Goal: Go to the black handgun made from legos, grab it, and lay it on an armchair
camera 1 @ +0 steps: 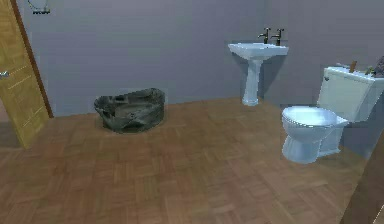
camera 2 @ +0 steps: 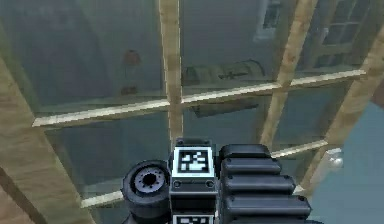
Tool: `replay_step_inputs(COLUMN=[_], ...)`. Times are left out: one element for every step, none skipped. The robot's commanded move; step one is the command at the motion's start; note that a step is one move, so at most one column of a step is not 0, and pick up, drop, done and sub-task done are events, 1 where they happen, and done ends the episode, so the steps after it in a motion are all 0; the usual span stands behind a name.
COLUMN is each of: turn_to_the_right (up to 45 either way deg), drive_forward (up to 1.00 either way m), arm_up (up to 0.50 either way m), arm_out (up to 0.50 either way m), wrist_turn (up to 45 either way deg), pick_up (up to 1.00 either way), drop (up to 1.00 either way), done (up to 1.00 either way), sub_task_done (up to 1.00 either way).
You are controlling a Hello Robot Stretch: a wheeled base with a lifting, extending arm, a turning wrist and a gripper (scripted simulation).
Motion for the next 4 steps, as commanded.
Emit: replay_step_inputs(turn_to_the_right=[-9.0, 0.0, -45.0, -3.0], drive_forward=[0.0, 0.35, 0.0, 0.0], arm_up=[0.0, 0.0, 0.0, 0.0], arm_out=[0.0, 0.0, 0.0, 0.0], wrist_turn=[0.0, 0.0, 0.0, 0.0], pick_up=[0.0, 0.0, 0.0, 0.0], drop=[0.0, 0.0, 0.0, 0.0], done=[0.0, 0.0, 0.0, 0.0], sub_task_done=[0.0, 0.0, 0.0, 0.0])
